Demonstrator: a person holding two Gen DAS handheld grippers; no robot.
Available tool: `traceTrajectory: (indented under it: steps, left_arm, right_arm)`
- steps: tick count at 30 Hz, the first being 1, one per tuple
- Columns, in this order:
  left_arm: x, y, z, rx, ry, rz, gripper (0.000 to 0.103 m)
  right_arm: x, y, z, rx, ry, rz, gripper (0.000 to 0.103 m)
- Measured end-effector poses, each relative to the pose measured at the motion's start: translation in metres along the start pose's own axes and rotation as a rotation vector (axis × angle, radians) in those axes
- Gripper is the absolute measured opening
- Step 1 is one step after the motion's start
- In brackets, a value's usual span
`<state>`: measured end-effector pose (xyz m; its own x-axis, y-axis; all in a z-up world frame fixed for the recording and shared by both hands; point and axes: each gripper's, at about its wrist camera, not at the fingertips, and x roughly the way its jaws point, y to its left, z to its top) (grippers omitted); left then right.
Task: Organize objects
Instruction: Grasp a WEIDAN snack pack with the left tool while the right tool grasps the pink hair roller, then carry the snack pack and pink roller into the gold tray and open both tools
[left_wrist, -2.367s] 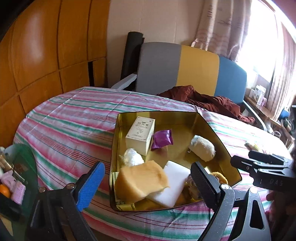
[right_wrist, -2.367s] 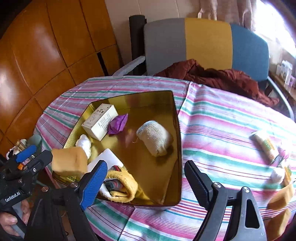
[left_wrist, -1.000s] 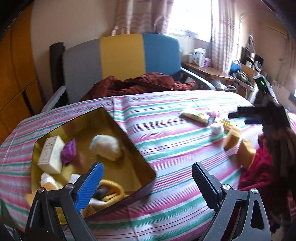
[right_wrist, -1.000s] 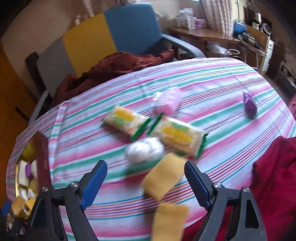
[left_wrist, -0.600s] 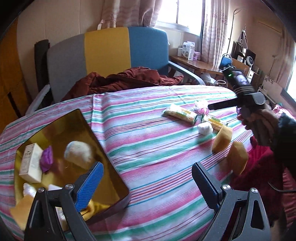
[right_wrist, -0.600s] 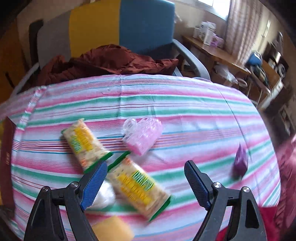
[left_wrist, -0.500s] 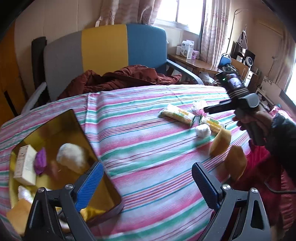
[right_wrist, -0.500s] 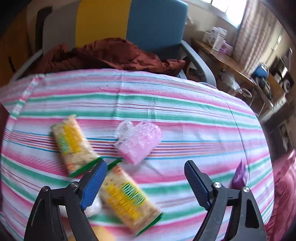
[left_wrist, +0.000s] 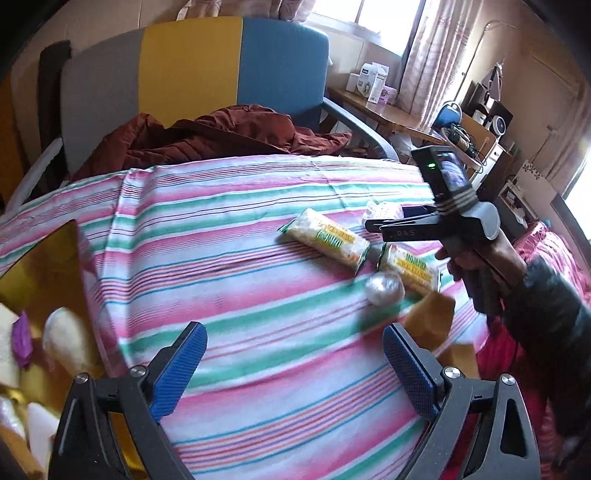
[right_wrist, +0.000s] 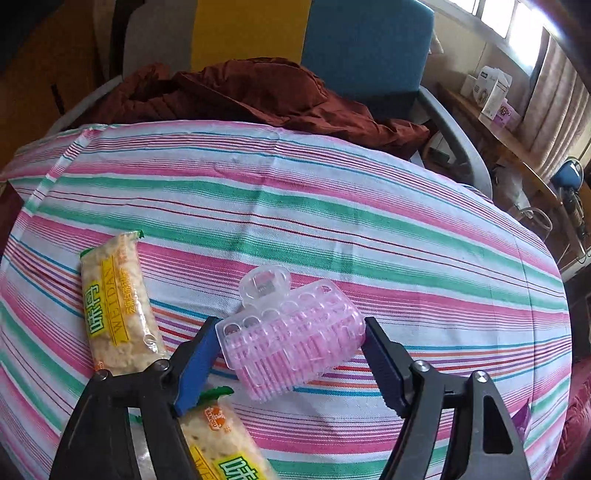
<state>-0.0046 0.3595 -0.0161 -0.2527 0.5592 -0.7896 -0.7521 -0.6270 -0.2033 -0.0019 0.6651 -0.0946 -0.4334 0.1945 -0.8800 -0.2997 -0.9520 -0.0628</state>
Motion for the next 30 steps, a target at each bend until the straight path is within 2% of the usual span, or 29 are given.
traceTrajectory:
  steps: [5, 9, 11, 14, 21, 23, 27, 28, 29, 30]
  left_arm:
    - [0.04, -0.006, 0.025, -0.062, 0.054, 0.017, 0.097]
    - [0.083, 0.0, 0.042, -0.148, 0.143, 0.027, 0.095]
    - [0.102, 0.004, 0.051, -0.22, 0.175, 0.024, 0.095]
    - [0.123, 0.003, 0.065, -0.285, 0.184, 0.035, 0.095]
    - [0.172, -0.017, 0.094, -0.318, 0.213, 0.054, 0.095]
    - [0.182, -0.023, 0.097, -0.294, 0.208, 0.097, 0.097]
    - [0.19, -0.041, 0.099, -0.178, 0.188, 0.157, 0.096]
    - [0.189, -0.043, 0.096, -0.14, 0.18, 0.17, 0.091]
    - [0.186, -0.045, 0.091, -0.098, 0.168, 0.186, 0.08]
    - [0.182, -0.046, 0.087, -0.054, 0.159, 0.188, 0.073]
  right_arm:
    - [-0.022, -0.021, 0.011, 0.12, -0.051, -0.033, 0.077]
    - [-0.038, -0.039, 0.011, 0.217, -0.074, -0.029, 0.077]
    - [-0.04, -0.04, 0.012, 0.229, -0.083, -0.022, 0.077]
    - [-0.041, -0.039, 0.012, 0.227, -0.086, -0.013, 0.077]
    - [-0.052, -0.047, 0.011, 0.266, -0.115, -0.011, 0.077]
    - [-0.054, -0.051, 0.011, 0.282, -0.123, -0.013, 0.077]
    - [-0.059, -0.055, 0.01, 0.3, -0.14, -0.003, 0.077]
    - [-0.059, -0.055, 0.01, 0.299, -0.14, -0.001, 0.077]
    - [-0.058, -0.054, 0.01, 0.297, -0.139, 0.002, 0.077]
    - [-0.058, -0.053, 0.01, 0.29, -0.139, 0.007, 0.077]
